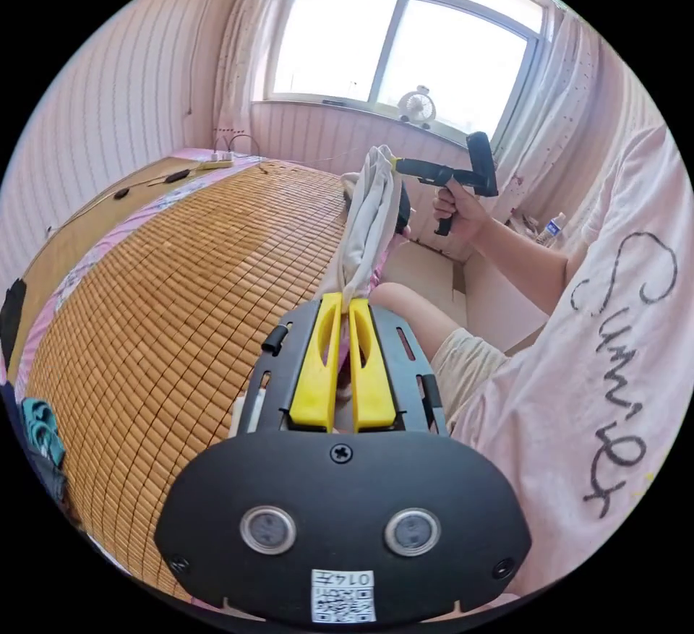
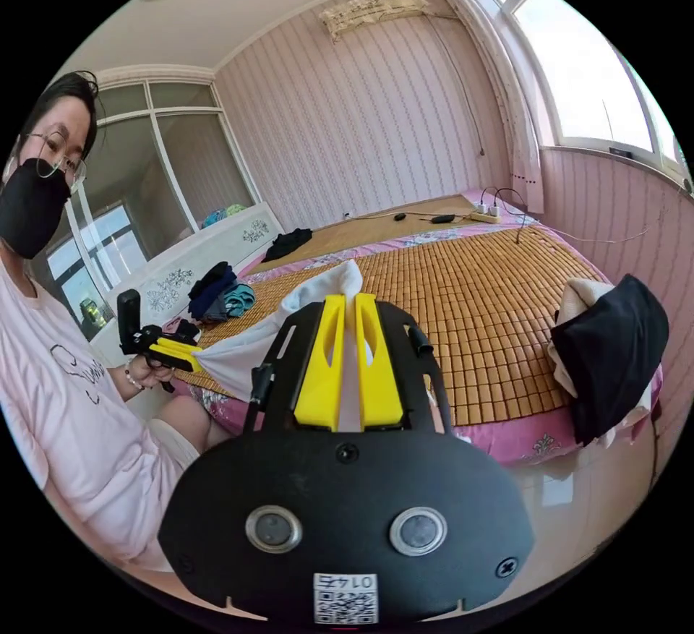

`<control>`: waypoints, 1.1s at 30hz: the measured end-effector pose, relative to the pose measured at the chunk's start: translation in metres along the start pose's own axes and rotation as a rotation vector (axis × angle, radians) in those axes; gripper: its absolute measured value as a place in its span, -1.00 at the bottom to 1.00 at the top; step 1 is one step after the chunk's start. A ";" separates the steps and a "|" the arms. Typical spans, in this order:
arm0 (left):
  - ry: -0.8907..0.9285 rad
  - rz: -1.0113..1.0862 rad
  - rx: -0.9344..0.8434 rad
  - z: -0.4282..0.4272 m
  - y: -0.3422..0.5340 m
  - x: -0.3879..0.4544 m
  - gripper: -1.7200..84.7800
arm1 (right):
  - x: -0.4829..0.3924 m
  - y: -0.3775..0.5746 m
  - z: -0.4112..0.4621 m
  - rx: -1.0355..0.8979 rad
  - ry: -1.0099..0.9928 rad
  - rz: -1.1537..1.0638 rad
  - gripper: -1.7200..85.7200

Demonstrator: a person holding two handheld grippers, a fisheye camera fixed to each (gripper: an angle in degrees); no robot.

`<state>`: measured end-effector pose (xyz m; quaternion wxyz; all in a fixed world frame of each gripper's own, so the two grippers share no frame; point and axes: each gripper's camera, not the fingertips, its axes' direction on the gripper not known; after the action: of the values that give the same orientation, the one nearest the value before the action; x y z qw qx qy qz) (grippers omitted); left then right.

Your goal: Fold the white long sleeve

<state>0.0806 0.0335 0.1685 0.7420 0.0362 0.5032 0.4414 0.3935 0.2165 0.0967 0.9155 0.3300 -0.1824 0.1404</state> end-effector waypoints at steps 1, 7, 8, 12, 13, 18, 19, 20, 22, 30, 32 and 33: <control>0.062 0.024 0.020 0.018 -0.025 0.005 -0.98 | 0.015 -0.007 -0.022 0.007 0.060 0.002 -0.93; 0.293 -0.012 0.090 0.143 -0.166 0.005 -0.97 | 0.123 -0.098 -0.058 -0.176 0.363 -0.038 -0.91; 0.284 -0.038 0.091 0.157 -0.181 0.003 -0.97 | 0.156 -0.122 -0.044 -0.239 0.404 -0.009 -0.90; 0.228 -0.229 -0.016 0.259 -0.252 -0.028 -0.86 | 0.267 -0.160 0.037 -0.437 0.636 0.206 -0.81; 0.218 -0.279 -0.084 0.280 -0.252 -0.041 -0.83 | 0.291 -0.152 0.058 -0.507 0.711 0.304 -0.76; 0.138 -0.250 -0.125 0.239 -0.201 -0.060 -0.80 | 0.258 -0.083 0.063 -0.351 0.631 0.252 -0.70; 0.108 -0.221 -0.120 0.210 -0.179 -0.057 -0.80 | 0.231 -0.054 0.056 -0.316 0.605 0.200 -0.70; 0.090 -0.215 -0.117 0.194 -0.166 -0.055 -0.80 | 0.201 -0.022 0.047 -0.296 0.560 0.164 -0.69; 0.029 -0.221 -0.125 0.126 -0.110 -0.042 -0.81 | 0.153 0.032 0.036 -0.279 0.477 0.138 -0.70; -0.358 -0.360 -0.081 -0.096 0.041 0.050 -0.81 | -0.027 0.203 0.054 -0.377 0.334 0.261 -0.70; -0.439 -0.408 0.000 -0.141 0.064 0.068 -0.81 | -0.085 0.200 0.094 -0.389 0.240 0.112 -0.70; -0.489 -0.431 0.066 -0.169 0.079 0.080 -0.81 | -0.100 0.196 0.106 -0.396 0.215 0.066 -0.69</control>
<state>-0.0915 0.0708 0.0679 0.9158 0.0579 0.3200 0.2359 0.2045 0.2793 0.2383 0.9715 0.1209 -0.1186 0.1659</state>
